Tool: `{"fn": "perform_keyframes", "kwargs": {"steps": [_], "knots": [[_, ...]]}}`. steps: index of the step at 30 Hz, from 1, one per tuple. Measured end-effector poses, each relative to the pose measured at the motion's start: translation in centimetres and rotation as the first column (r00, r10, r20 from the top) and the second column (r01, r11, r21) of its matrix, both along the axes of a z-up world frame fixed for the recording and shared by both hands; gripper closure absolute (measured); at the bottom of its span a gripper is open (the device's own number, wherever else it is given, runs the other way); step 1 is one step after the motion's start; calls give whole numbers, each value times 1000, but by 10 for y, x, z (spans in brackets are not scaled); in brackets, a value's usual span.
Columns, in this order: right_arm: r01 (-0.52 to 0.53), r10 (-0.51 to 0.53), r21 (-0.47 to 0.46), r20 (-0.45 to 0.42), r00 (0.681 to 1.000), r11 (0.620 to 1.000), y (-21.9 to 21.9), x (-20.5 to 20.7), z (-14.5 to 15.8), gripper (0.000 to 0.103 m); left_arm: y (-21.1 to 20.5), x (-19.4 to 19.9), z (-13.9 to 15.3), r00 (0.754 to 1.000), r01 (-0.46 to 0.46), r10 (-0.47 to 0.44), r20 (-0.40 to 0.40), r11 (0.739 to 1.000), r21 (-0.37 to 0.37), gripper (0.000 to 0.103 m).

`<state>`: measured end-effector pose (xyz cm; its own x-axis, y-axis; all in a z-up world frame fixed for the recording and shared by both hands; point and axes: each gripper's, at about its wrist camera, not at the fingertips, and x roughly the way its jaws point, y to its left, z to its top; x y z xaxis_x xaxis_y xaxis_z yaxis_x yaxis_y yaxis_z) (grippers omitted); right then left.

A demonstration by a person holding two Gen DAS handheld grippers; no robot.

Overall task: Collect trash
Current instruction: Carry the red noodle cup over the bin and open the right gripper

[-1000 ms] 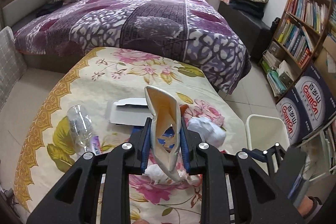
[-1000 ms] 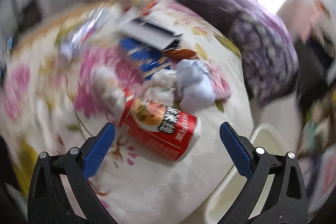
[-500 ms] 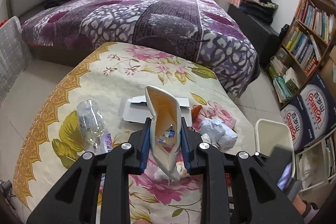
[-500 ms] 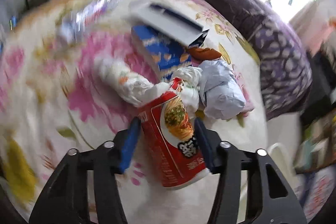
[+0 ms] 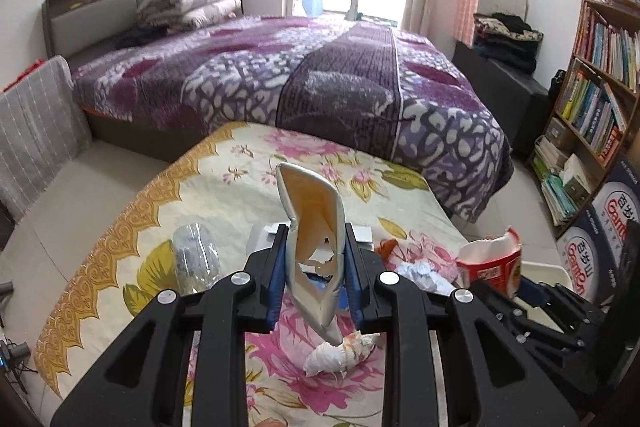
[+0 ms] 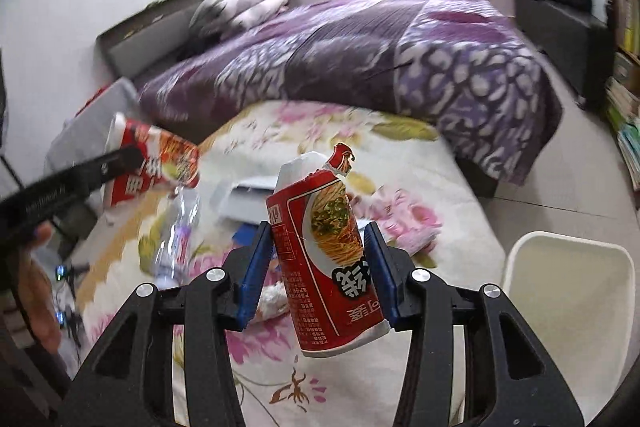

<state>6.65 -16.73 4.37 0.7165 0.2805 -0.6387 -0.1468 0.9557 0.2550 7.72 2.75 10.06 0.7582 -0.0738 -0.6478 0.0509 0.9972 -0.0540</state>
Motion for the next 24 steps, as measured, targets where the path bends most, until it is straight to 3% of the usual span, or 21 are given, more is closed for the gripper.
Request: {"fn": "perform_keyframes", "kwargs": {"steps": [16,24], "knots": [[85,-85,5,12,996,996,-37,-9,8,58,-51,-5,-10,998,65,-64,-12,997,49,77],[176,-176,11,-2,984,984,-72,-21,12,57,-88,-8,-12,992,127,-126,-21,990,55,77]]}}
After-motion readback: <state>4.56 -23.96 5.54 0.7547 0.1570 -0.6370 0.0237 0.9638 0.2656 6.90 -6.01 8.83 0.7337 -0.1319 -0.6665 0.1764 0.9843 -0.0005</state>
